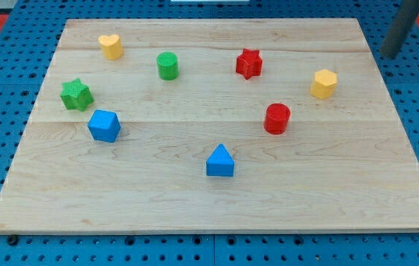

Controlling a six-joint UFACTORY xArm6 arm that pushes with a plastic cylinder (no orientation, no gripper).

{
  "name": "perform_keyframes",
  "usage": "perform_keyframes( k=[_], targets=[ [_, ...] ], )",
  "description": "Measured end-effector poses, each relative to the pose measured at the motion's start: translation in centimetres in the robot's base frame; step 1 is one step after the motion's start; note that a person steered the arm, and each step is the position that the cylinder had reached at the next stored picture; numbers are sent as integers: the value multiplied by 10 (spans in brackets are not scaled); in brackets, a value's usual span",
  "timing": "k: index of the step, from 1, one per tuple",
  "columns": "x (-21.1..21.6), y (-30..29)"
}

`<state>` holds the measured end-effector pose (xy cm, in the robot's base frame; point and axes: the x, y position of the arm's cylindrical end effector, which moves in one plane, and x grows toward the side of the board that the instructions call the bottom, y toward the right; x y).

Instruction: Move the red circle to the bottom of the board

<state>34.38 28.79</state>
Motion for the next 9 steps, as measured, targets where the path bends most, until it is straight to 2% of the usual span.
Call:
perform_keyframes(
  k=[1,3,4,5,6,7,8,9],
  targets=[
    [14,-72],
    [14,-73],
    [-49,-101],
    [-24,-124],
    [12,-97],
    [-4,-73],
    [19,-34],
    [30,-64]
  ],
)
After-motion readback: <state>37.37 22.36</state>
